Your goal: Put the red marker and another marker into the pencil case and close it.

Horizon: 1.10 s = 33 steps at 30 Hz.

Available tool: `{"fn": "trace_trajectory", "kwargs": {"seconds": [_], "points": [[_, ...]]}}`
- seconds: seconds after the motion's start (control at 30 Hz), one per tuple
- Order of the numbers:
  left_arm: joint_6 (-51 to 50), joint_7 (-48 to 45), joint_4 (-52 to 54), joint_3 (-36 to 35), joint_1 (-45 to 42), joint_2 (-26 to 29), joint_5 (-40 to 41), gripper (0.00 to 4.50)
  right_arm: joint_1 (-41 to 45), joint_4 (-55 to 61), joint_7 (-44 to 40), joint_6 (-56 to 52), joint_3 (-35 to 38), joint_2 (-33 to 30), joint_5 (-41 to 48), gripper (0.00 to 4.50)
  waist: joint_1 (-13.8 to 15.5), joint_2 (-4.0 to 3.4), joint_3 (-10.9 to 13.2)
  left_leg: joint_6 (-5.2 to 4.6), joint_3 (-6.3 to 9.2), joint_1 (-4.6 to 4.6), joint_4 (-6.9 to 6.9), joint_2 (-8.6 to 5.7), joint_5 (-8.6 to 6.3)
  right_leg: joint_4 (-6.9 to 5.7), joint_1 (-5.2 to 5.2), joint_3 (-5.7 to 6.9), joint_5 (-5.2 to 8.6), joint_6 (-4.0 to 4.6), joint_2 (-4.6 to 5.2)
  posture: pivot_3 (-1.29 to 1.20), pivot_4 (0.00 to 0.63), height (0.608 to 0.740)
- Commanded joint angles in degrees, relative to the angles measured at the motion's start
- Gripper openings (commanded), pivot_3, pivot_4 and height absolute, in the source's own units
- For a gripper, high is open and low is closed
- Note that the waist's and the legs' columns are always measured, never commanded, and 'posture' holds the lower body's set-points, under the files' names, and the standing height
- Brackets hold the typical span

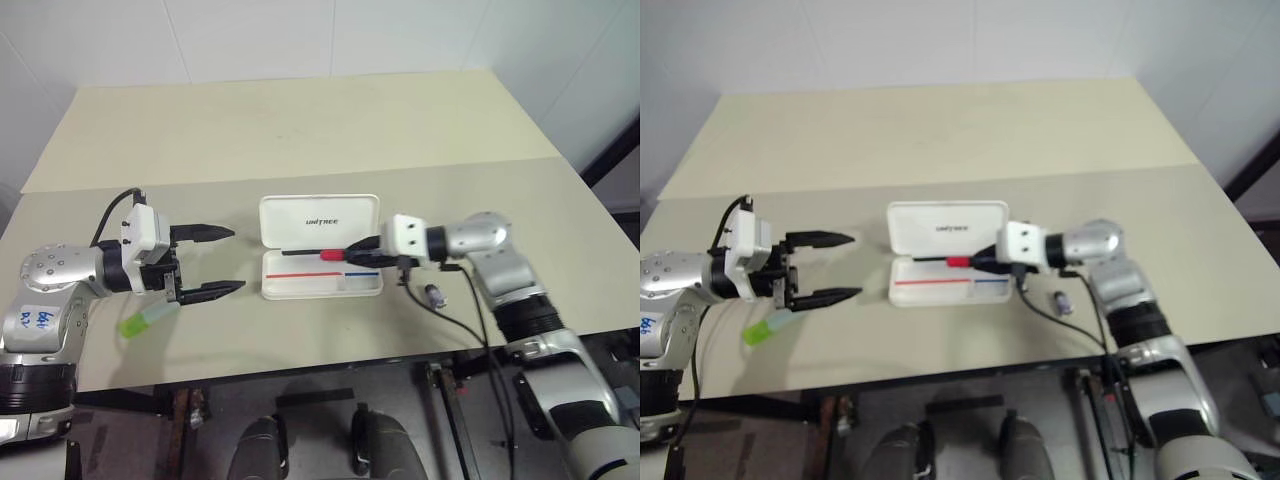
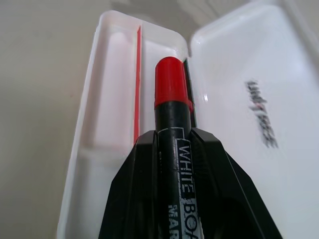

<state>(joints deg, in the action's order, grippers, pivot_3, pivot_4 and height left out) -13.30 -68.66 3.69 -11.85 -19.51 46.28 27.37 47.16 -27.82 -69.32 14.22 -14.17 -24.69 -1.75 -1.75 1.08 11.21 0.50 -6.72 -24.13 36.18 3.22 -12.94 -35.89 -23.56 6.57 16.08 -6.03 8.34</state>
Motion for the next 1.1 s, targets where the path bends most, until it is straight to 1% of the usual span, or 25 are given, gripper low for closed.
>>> {"fn": "trace_trajectory", "kwargs": {"seconds": [0.03,0.13,0.3,0.37,0.43,0.53,0.6,0.67,0.73,0.9,0.97,1.03,1.1], "points": [[-0.37,1.09,2.64,-1.92,0.54,0.74,1.47,4.5,4.41,-3.8,3.33,3.92,-0.92,2.42,-1.62,0.59,0.01,0.0,0.0,0.0,0.0,0.0,0.0,0.02,0.0,0.0,0.0,-0.01,0.0,0.0,-0.02,0.0,0.15,0.74],[-0.73,1.68,3.68,-2.13,1.19,0.59,1.63,4.5,6.93,-8.42,4.63,6.48,-2.3,4.6,-2.99,0.59,0.01,0.0,0.0,0.0,-0.01,0.0,-0.02,0.04,0.0,0.01,-0.01,-0.02,0.0,0.0,-0.06,0.0,0.15,0.74],[-1.42,2.74,5.84,-3.14,3.25,0.65,2.28,4.5,8.12,-11.72,3.07,6.91,-2.79,5.0,-2.92,0.59,0.08,0.02,-0.01,0.0,-0.04,-0.02,-0.04,0.03,-0.03,0.07,0.0,-0.07,0.0,0.0,-0.06,0.0,0.15,0.74],[-1.63,3.22,6.46,-3.49,3.93,0.71,2.47,4.5,7.86,-11.47,2.29,6.97,-2.62,5.03,-2.19,1.33,-0.01,0.02,-0.01,0.0,-0.05,-0.02,-0.04,0.04,-0.03,0.05,-0.02,-0.07,0.0,0.0,-0.07,0.0,0.15,0.74],[-1.76,3.49,6.72,-3.6,4.21,0.68,2.54,4.5,7.61,-10.99,1.21,5.33,-2.43,5.22,-1.37,1.97,-0.03,0.02,-0.01,0.02,-0.05,-0.01,-0.03,0.09,-0.03,0.05,-0.02,-0.08,0.0,0.0,-0.12,0.0,0.15,0.74],[-1.81,3.76,6.93,-3.55,4.38,0.61,2.58,4.5,7.35,-10.36,0.63,4.63,-2.51,5.36,-0.98,3.04,-0.03,0.02,-0.01,0.05,-0.05,0.01,-0.01,0.2,-0.03,0.03,-0.02,-0.11,-0.02,0.04,-0.23,0.0,0.15,0.74],[-1.8,3.95,6.91,-3.36,4.28,0.57,2.6,4.5,7.38,-10.22,1.45,5.26,-2.5,5.44,-1.26,3.77,-0.03,0.02,-0.01,0.13,-0.07,0.01,0.01,0.34,-0.05,0.06,-0.02,-0.14,-0.06,0.11,-0.39,0.0,0.15,0.74],[-1.84,4.15,6.83,-3.06,3.99,0.49,2.59,4.5,7.6,-9.19,2.42,4.24,-1.07,6.01,0.35,4.46,-0.03,0.02,-0.01,0.21,-0.06,0.01,0.02,0.46,-0.05,0.07,-0.04,-0.17,-0.06,0.16,-0.52,0.0,0.15,0.74],[-1.79,4.24,6.73,-2.93,3.93,0.44,2.55,4.5,7.48,-6.95,2.14,1.39,0.61,6.35,3.3,4.46,-0.01,0.02,-0.01,0.29,-0.06,0.01,0.0,0.57,-0.06,0.06,-0.08,-0.2,-0.05,0.24,-0.66,0.0,0.15,0.74],[-0.91,4.59,6.86,-3.51,6.26,0.61,1.77,4.5,1.6,8.01,-5.79,-9.28,4.23,3.99,16.01,4.46,0.11,0.03,-0.02,0.38,-0.07,0.01,-0.03,0.63,-0.12,0.09,-0.11,-0.23,0.0,0.31,-0.74,0.0,0.15,0.74],[-0.27,4.42,6.51,-4.79,8.06,0.83,1.88,4.5,-1.42,14.03,-8.03,-12.98,4.79,1.35,19.01,4.46,0.21,0.03,-0.02,0.36,-0.1,0.0,-0.03,0.64,-0.18,0.16,-0.1,-0.23,0.01,0.31,-0.75,0.0,0.15,0.74],[2.0,3.11,4.08,-7.88,12.07,1.93,1.14,4.5,-5.62,20.94,-9.82,-17.61,6.53,-3.0,22.57,4.46,0.24,0.04,-0.02,0.34,-0.12,-0.03,-0.01,0.64,-0.22,0.23,-0.11,-0.24,0.01,0.3,-0.74,0.0,0.15,0.74],[4.28,2.53,0.75,-11.13,15.16,2.91,0.34,4.5,-8.58,25.53,-9.94,-20.92,8.02,-6.41,24.87,4.46,0.2,0.04,-0.02,0.33,-0.15,-0.02,0.0,0.65,-0.34,0.28,-0.11,-0.24,0.01,0.3,-0.73,0.0,0.15,0.74]]}}
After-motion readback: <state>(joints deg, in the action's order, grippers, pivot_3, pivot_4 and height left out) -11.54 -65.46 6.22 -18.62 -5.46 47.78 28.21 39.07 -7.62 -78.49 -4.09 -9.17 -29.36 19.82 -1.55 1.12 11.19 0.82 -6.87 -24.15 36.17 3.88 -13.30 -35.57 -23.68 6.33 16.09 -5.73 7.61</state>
